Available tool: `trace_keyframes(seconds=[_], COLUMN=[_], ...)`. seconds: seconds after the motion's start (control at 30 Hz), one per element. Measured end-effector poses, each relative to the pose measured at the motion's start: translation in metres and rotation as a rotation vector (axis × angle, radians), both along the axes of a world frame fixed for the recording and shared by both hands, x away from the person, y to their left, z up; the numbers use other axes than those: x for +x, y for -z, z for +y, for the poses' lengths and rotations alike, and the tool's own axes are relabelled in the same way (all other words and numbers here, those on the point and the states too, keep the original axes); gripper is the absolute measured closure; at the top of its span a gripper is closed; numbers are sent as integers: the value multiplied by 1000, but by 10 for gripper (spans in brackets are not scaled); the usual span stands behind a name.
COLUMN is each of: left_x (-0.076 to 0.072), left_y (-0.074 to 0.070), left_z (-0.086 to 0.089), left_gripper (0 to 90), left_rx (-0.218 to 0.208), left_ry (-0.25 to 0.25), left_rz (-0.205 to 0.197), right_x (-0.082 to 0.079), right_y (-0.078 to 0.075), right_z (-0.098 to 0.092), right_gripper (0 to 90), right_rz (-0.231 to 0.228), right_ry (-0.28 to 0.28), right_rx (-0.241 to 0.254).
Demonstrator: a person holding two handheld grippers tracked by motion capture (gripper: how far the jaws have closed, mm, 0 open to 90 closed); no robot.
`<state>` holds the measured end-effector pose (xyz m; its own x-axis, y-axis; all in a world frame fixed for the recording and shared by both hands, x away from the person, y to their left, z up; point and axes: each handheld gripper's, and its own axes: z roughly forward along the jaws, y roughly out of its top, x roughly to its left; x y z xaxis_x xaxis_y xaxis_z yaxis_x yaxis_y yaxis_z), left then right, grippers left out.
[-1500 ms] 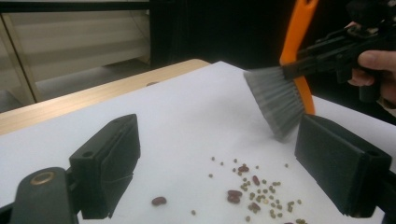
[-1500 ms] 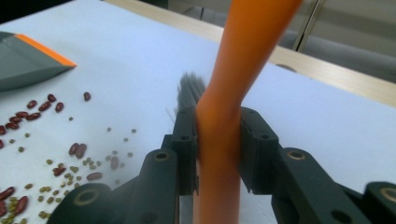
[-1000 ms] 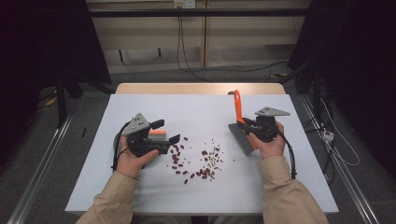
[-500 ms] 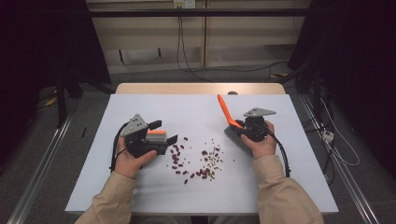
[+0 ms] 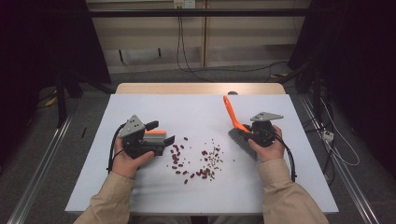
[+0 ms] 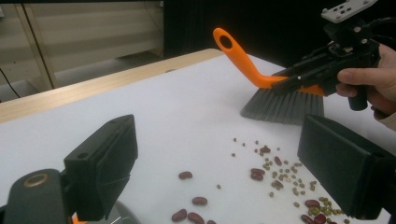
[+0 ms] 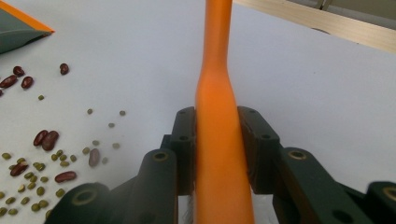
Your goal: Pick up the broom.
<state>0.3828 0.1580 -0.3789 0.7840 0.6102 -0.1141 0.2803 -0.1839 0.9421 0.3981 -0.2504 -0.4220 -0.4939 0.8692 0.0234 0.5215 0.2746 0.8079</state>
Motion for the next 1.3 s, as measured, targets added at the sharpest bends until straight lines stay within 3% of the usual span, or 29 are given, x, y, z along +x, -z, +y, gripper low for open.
trace_keyframes(seconds=[0.17,0.37,0.6,0.93,1.3], left_x=[1,-2,-3,-1,-3], left_y=[2,5,9,10,11], left_z=[4,8,15,25,34], left_gripper=[96,94,80,60,44], left_rx=[12,25,28,15,9], left_ry=[-11,-16,-25,-35,-26], left_rz=[0,4,16,22,14], right_x=[-8,-14,-25,-33,-34], right_y=[-1,-3,-9,-8,-9], right_z=[0,-6,-7,-7,-6], right_gripper=[709,710,710,710,711], right_rz=[-11,-39,-77,-77,-88], right_ry=[24,77,93,87,90], right_rx=[-26,40,44,83,88])
